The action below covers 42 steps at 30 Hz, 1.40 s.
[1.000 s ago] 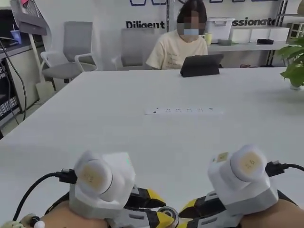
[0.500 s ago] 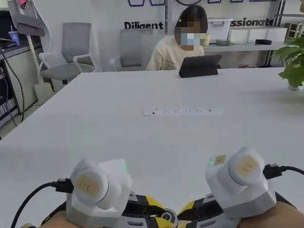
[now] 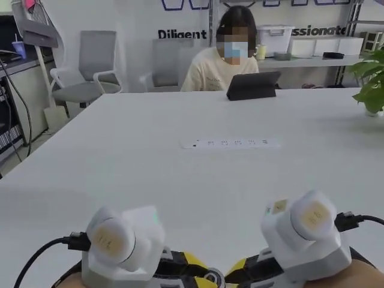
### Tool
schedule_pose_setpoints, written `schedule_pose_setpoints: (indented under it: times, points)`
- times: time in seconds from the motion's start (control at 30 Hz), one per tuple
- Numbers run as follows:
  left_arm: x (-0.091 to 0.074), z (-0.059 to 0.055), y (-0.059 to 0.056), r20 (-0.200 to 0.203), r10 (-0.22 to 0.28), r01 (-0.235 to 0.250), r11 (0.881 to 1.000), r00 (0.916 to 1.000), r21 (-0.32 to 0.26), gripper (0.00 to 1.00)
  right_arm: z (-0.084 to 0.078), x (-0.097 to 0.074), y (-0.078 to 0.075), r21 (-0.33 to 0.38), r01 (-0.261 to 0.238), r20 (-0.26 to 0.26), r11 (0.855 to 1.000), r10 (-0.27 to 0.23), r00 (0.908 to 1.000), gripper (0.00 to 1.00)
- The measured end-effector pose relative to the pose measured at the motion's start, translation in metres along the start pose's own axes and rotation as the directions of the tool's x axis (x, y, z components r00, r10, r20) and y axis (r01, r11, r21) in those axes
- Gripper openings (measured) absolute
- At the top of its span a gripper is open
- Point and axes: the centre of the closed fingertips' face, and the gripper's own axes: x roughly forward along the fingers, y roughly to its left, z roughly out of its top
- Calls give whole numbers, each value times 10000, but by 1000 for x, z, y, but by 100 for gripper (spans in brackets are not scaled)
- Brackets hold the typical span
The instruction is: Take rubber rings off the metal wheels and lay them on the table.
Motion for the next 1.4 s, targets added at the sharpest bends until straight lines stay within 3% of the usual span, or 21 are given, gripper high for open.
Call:
schedule_pose_setpoints:
  times: [0.13,0.2,0.23,0.47,0.57,0.73,0.87,1.03,1.13,1.17,1.37,1.4]
  points:
    - [0,0,0,53,21,-21,10000,10000,-38,8,1,-2,0,-160,-25,16,9999,26,10000,12]
    - [0,0,0,62,29,-28,10000,10000,-50,8,-4,-3,-4,-483,118,-254,9988,-130,9996,3]
    - [0,0,0,80,35,-35,10000,10000,-59,8,-3,-3,-4,-492,125,-114,9987,-131,9998,1]
    - [0,0,0,139,53,-52,9999,9999,-108,8,-3,-3,-6,-435,184,-229,9989,-194,9995,0]
    - [0,0,0,135,50,-48,9999,9999,-89,7,-3,-3,-9,-217,295,-296,9993,-301,9991,0]
    - [0,0,0,130,50,-49,10000,9999,-82,7,-4,-4,-15,1493,317,-123,9883,-302,9995,0]
    - [0,0,1,129,57,-56,10000,9999,-81,7,-3,-6,-19,2949,205,184,9553,-272,9995,0]
    - [0,0,1,143,52,-51,10000,9999,-81,7,-5,-6,-18,4482,-32,384,8939,-157,9991,0]
    - [0,0,1,153,55,-54,10000,9999,-80,7,-5,-6,-20,4800,-57,399,8772,-153,9991,0]
    - [0,0,1,156,57,-55,10000,9999,-79,7,-6,-6,-20,5065,-63,407,8622,-167,9990,0]
    - [0,0,1,168,74,-72,9999,9998,-83,7,-6,-8,-19,5947,-227,620,8036,-177,9979,0]
    - [0,0,1,169,80,-78,9999,9998,-80,7,-5,-8,-19,6219,-346,752,7823,-157,9970,0]
